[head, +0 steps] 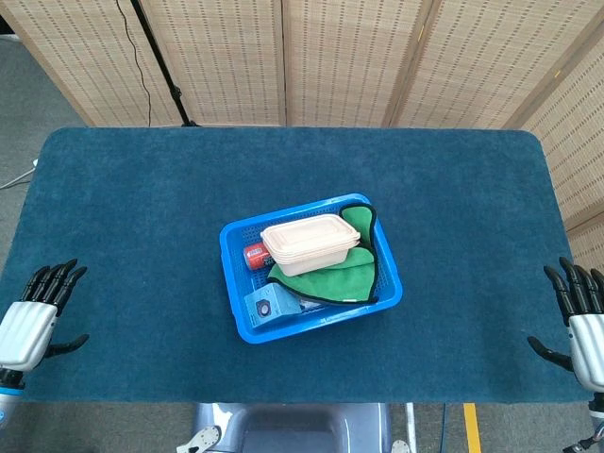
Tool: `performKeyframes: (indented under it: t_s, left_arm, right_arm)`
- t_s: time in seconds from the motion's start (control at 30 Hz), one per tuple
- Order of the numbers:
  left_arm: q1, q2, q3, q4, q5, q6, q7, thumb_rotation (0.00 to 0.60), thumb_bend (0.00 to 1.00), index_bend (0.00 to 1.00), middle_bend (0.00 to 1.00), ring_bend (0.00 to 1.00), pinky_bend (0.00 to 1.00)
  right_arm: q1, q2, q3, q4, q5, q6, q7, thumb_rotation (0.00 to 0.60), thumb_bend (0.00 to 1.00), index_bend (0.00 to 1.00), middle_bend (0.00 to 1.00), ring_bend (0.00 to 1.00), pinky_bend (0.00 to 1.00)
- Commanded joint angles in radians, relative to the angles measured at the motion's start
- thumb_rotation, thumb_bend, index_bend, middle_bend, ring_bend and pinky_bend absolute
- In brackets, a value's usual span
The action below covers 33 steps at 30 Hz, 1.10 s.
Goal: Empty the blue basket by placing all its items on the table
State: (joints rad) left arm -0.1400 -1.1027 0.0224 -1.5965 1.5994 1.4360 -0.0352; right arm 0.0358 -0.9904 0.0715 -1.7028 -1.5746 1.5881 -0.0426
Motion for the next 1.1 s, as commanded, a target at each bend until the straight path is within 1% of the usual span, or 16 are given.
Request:
performKeyframes:
  t_s: [0.03, 0.2, 0.3, 0.4, 0.47, 0.53, 0.63, 0.73, 0.87, 0.97, 1.1]
  left_arm:
    - [0.001, 0.002, 0.001, 0.001, 0.002, 0.002, -0.003, 0.6, 0.11, 0.0, 0.0, 0.0, 0.0]
    - [-0.001, 0.006, 0.002, 0.0, 0.002, -0.001, -0.006, 0.6, 0.1, 0.0, 0.0, 0.0, 0.0]
    - [0.0, 0.017, 0.001, -0.014, 0.005, 0.005, -0.01, 0.6, 0.11, 0.0, 0.0, 0.0, 0.0]
    - [0.004, 0.04, 0.002, -0.042, 0.016, 0.021, -0.033, 0.6, 0.1, 0.0, 0.0, 0.0, 0.0]
    - [0.005, 0.062, -0.003, -0.073, 0.013, 0.03, -0.049, 0.6, 0.11, 0.0, 0.0, 0.0, 0.0]
    - [0.001, 0.087, -0.009, -0.11, 0.0, 0.023, -0.049, 0.6, 0.11, 0.0, 0.0, 0.0, 0.0]
    - [-0.01, 0.121, -0.028, -0.177, -0.033, 0.007, -0.051, 0.6, 0.11, 0.0, 0.0, 0.0, 0.0]
    - [-0.012, 0.134, -0.04, -0.207, -0.056, 0.005, -0.046, 0.6, 0.11, 0.0, 0.0, 0.0, 0.0]
    - [-0.011, 0.14, -0.05, -0.219, -0.079, 0.004, -0.027, 0.6, 0.11, 0.0, 0.0, 0.0, 0.0]
    - [-0.011, 0.137, -0.052, -0.217, -0.091, 0.001, -0.015, 0.6, 0.1, 0.0, 0.0, 0.0, 0.0]
    - [-0.019, 0.135, -0.061, -0.216, -0.113, -0.019, -0.014, 0.6, 0.11, 0.0, 0.0, 0.0, 0.0]
  right_arm:
    - [0.0, 0.0, -0.001, 0.001, -0.004, 0.0, 0.0, 0.6, 0.0, 0.0, 0.0, 0.0, 0.0]
    - [0.007, -0.004, -0.006, 0.003, -0.016, -0.009, 0.004, 0.6, 0.0, 0.0, 0.0, 0.0, 0.0]
    - [0.023, -0.009, -0.004, 0.001, -0.04, -0.016, 0.05, 0.6, 0.0, 0.0, 0.0, 0.0, 0.0]
    - [0.055, -0.014, 0.01, -0.003, -0.073, -0.027, 0.083, 0.6, 0.0, 0.0, 0.0, 0.0, 0.0]
    - [0.09, -0.004, 0.025, -0.029, -0.079, -0.062, 0.09, 0.6, 0.0, 0.0, 0.0, 0.0, 0.0]
    - [0.136, 0.01, 0.054, -0.065, -0.069, -0.11, 0.074, 0.6, 0.0, 0.0, 0.0, 0.0, 0.0]
    - [0.228, 0.02, 0.103, -0.126, -0.027, -0.224, 0.054, 0.6, 0.0, 0.0, 0.0, 0.0, 0.0]
    - [0.305, 0.011, 0.133, -0.158, 0.006, -0.324, 0.039, 0.6, 0.0, 0.0, 0.0, 0.0, 0.0]
    - [0.42, -0.054, 0.166, -0.159, 0.051, -0.461, 0.009, 0.6, 0.0, 0.0, 0.0, 0.0, 0.0]
    - [0.508, -0.139, 0.187, -0.116, 0.105, -0.557, -0.024, 0.6, 0.0, 0.0, 0.0, 0.0, 0.0]
    - [0.593, -0.237, 0.205, -0.063, 0.168, -0.639, -0.058, 0.6, 0.0, 0.0, 0.0, 0.0, 0.0]
